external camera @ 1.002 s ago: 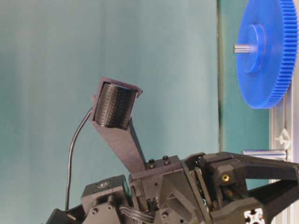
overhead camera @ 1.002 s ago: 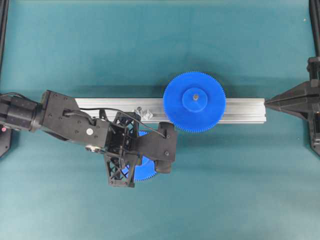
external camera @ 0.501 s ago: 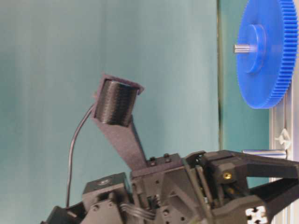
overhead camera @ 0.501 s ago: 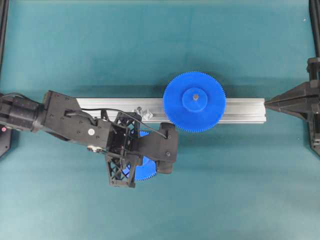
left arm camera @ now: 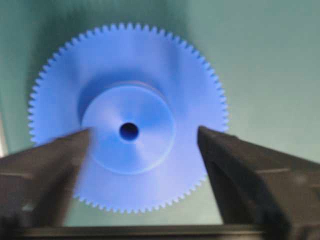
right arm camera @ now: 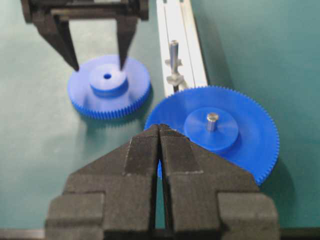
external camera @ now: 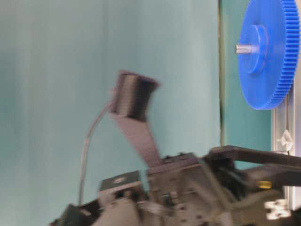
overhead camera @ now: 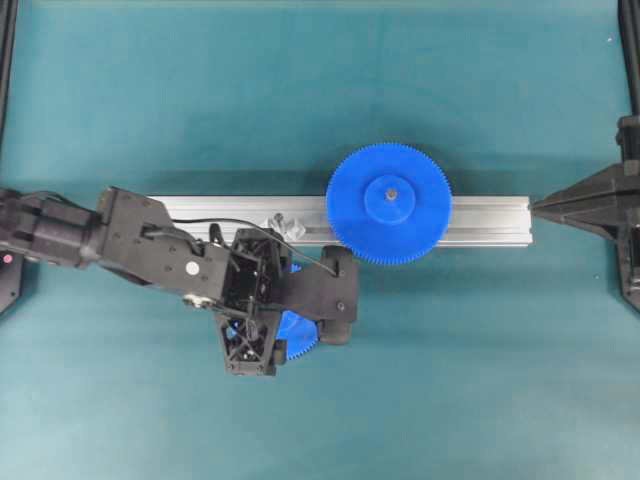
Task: Insert the small gear onto the shaft.
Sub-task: 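Lower the left gripper and close it on the small gear's hub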
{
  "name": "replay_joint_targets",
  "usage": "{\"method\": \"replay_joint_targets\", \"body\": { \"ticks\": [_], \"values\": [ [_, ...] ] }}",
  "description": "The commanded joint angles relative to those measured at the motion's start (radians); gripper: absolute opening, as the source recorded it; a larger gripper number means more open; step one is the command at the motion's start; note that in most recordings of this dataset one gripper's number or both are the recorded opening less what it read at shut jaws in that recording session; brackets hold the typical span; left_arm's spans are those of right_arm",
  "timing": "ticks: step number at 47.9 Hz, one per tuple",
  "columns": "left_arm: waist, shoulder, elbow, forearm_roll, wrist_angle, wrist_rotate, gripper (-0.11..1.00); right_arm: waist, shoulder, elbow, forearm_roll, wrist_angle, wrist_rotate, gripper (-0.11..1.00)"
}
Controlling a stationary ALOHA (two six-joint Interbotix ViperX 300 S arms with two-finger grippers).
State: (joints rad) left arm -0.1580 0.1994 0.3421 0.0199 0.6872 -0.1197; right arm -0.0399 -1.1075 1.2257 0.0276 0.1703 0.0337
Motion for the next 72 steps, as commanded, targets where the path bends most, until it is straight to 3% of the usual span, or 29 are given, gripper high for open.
{"method": "replay_joint_targets", "body": {
  "ticks": [1,72],
  "values": [
    [-0.003,-0.015,-0.023,0.003,-0.003,0.0,0.94,0.0,0.0,-0.009,0.0,-0.005,0.011,0.04],
    [0.014,0.035,-0.025,0.003,-0.012,-0.005,0.94,-0.002,-0.002,0.002,0.003,-0.005,0.012,0.04]
  ]
}}
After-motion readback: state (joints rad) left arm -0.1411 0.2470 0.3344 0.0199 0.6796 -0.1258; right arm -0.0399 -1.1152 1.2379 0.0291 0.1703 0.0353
